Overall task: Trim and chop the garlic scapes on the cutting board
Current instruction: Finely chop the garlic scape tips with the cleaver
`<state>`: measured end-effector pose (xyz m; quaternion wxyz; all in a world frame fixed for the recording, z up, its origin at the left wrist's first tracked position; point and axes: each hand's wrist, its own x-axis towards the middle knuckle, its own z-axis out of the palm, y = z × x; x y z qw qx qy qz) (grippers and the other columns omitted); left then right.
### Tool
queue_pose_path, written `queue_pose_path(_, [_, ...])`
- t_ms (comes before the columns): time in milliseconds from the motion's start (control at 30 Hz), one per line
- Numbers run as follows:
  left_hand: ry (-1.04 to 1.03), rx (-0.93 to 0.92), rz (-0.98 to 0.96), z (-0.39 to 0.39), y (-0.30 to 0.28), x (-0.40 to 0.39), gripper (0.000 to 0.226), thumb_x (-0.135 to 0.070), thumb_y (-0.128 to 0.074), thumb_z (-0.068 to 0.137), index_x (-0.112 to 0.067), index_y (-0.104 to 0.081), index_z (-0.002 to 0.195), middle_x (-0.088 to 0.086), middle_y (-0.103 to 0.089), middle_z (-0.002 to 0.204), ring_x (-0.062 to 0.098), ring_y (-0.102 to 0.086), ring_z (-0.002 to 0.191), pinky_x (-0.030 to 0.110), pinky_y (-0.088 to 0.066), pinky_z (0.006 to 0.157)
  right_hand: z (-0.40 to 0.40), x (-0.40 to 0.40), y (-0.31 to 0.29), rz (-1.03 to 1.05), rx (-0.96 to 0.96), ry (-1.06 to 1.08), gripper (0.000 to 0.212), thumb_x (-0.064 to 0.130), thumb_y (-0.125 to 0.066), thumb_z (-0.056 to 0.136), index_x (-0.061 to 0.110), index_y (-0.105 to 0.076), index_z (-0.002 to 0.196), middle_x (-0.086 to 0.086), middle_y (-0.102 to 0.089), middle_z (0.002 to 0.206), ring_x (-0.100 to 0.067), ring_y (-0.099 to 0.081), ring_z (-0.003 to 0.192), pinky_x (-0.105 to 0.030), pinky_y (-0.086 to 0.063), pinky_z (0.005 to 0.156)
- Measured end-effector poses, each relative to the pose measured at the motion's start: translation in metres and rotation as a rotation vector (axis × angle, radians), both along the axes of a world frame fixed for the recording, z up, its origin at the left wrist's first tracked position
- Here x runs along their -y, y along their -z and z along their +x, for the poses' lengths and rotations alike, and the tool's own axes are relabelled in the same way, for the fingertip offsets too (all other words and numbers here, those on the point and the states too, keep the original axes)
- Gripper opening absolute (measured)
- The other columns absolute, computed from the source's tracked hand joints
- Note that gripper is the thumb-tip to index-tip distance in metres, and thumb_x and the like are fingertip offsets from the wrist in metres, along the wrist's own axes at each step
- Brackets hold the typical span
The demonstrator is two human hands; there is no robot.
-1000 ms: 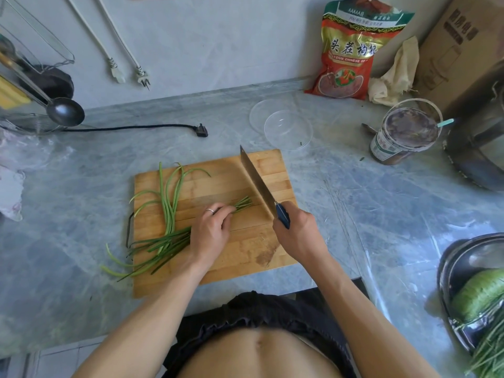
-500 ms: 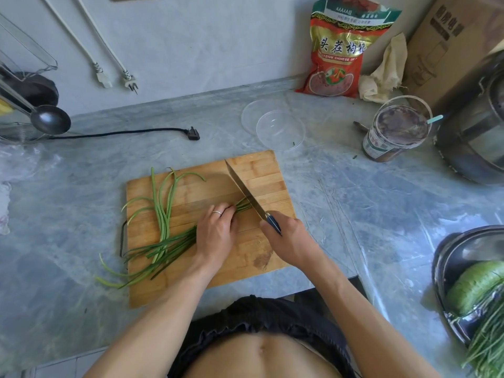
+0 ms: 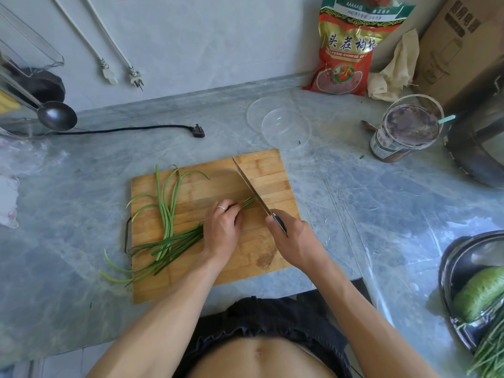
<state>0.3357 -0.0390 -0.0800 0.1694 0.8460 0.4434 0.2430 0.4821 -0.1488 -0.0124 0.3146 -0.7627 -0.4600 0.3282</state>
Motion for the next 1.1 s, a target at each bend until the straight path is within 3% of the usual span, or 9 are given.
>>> queue_pose_path(67, [-0.004,-0.002,-0.001,0.001,0.000,0.000,0.014,-0.004,-0.070,0.086,-0.006,-0.076,0.099,0.006,-0.068,0.093,0.028,-0.060,0.083,0.038,-0.051,0.069,-0.002,0.000,-0.003,0.008,-0.010,-0.025,0.021,0.035,-0.044,0.102,0.022,-0.057,0.093,0.008,-0.039,0.051,-0.010,-0.040,0.045,-0.022,-0.031,0.048])
queue_pose_path(200, [0.013,-0.022,-0.004,0.000,-0.001,-0.004,0.015,-0.005,-0.071,0.086,-0.009,-0.076,0.099,0.004,-0.067,0.092,0.027,-0.058,0.082,0.037,-0.050,0.066,-0.007,-0.002,-0.011,0.019,-0.026,-0.055,0.037,0.030,-0.042,0.103,0.032,-0.035,0.067,0.006,-0.033,0.050,-0.012,-0.032,0.045,-0.022,-0.026,0.047])
queue_pose_path(333, [0.038,-0.038,-0.046,-0.004,0.004,-0.008,0.022,-0.001,-0.071,0.084,-0.011,-0.075,0.103,0.004,-0.066,0.092,0.027,-0.057,0.084,0.039,-0.051,0.067,-0.016,-0.003,-0.017,0.023,-0.043,0.021,0.040,0.029,-0.041,0.102,0.031,-0.031,0.064,0.005,-0.029,0.051,-0.012,-0.027,0.046,-0.022,-0.025,0.046])
queue_pose_path(467, [0.040,-0.047,-0.091,-0.005,0.006,-0.013,0.032,0.001,-0.073,0.080,-0.016,-0.076,0.107,0.006,-0.066,0.092,0.028,-0.059,0.085,0.037,-0.052,0.068,-0.029,-0.002,-0.021,-0.011,-0.037,0.042,0.038,0.028,-0.038,0.103,0.013,-0.032,0.068,0.004,-0.025,0.053,-0.013,-0.025,0.049,-0.024,-0.024,0.047])
queue_pose_path(600, [0.038,-0.052,-0.115,-0.005,0.011,-0.014,0.035,0.000,-0.071,0.082,-0.021,-0.076,0.109,0.004,-0.066,0.095,0.026,-0.059,0.087,0.039,-0.051,0.069,-0.032,0.000,-0.020,-0.035,-0.007,0.007,0.038,0.030,-0.037,0.103,0.020,-0.036,0.066,0.005,-0.029,0.050,-0.014,-0.030,0.047,-0.022,-0.025,0.047])
queue_pose_path(800, [0.031,-0.003,-0.092,-0.004,0.008,-0.010,0.027,-0.006,-0.070,0.085,-0.017,-0.076,0.108,0.007,-0.067,0.093,0.029,-0.060,0.086,0.039,-0.051,0.070,-0.027,0.000,-0.016,-0.038,0.041,-0.028,0.035,0.034,-0.036,0.103,0.019,-0.044,0.073,0.003,-0.033,0.052,-0.014,-0.031,0.048,-0.037,-0.035,0.050])
queue_pose_path(1100, [0.012,-0.022,-0.036,-0.003,0.010,-0.008,0.027,-0.009,-0.070,0.088,-0.020,-0.075,0.112,0.008,-0.064,0.090,0.030,-0.056,0.085,0.041,-0.051,0.069,-0.021,0.002,-0.015,-0.021,0.052,-0.035,0.038,0.032,-0.036,0.103,0.017,-0.040,0.069,0.000,-0.034,0.051,-0.015,-0.031,0.046,-0.044,-0.035,0.048])
